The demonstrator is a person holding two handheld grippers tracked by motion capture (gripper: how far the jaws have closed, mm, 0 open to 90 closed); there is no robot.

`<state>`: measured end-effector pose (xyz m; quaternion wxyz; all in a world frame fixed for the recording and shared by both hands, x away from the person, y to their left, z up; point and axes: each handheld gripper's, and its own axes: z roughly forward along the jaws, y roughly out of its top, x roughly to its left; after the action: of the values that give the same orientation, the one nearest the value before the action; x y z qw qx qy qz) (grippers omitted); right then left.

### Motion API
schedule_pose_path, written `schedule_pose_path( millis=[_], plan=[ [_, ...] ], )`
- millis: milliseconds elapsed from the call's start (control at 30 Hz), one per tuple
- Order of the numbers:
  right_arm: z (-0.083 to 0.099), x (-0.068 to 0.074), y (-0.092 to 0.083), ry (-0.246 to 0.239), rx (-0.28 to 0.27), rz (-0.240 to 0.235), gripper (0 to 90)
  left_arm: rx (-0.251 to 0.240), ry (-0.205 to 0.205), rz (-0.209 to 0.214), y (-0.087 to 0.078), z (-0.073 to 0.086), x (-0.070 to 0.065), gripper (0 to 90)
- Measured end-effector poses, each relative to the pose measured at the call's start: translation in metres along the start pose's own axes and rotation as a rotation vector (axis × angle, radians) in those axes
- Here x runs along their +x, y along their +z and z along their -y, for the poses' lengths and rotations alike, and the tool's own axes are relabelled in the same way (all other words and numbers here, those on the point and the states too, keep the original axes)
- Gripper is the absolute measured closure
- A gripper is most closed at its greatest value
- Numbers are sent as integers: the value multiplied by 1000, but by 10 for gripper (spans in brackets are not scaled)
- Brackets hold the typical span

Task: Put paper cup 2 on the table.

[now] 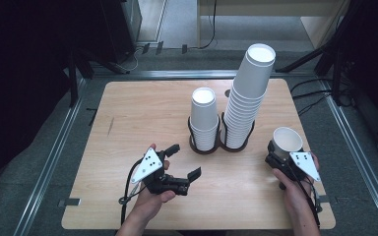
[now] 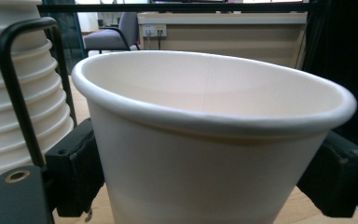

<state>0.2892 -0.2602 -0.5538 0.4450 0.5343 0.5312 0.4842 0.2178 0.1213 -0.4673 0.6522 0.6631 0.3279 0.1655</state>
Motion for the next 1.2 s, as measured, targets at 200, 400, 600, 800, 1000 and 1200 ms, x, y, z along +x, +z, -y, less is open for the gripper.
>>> schedule_pose_path(
  millis=[200, 400, 600, 800, 1000, 1200],
  plan=[
    [0, 0, 0, 0, 14, -14, 122, 0, -2, 0, 0, 0, 0, 0],
    [0, 1, -1, 14, 42, -48, 90, 1, -5, -8, 0, 0, 0, 0],
    [0, 1, -2, -3, 68, -79, 0, 1, -4, -12, 0, 0, 0, 0],
    [-1, -1, -8, -25, 75, -93, 0, 3, -3, -12, 0, 0, 0, 0],
    [-1, -7, -20, -42, 79, -123, 0, 5, 1, -17, 0, 1, -1, 0],
    [-2, -10, -34, -73, 84, -152, 0, 11, 1, -20, 2, 2, -2, 0]
  ],
)
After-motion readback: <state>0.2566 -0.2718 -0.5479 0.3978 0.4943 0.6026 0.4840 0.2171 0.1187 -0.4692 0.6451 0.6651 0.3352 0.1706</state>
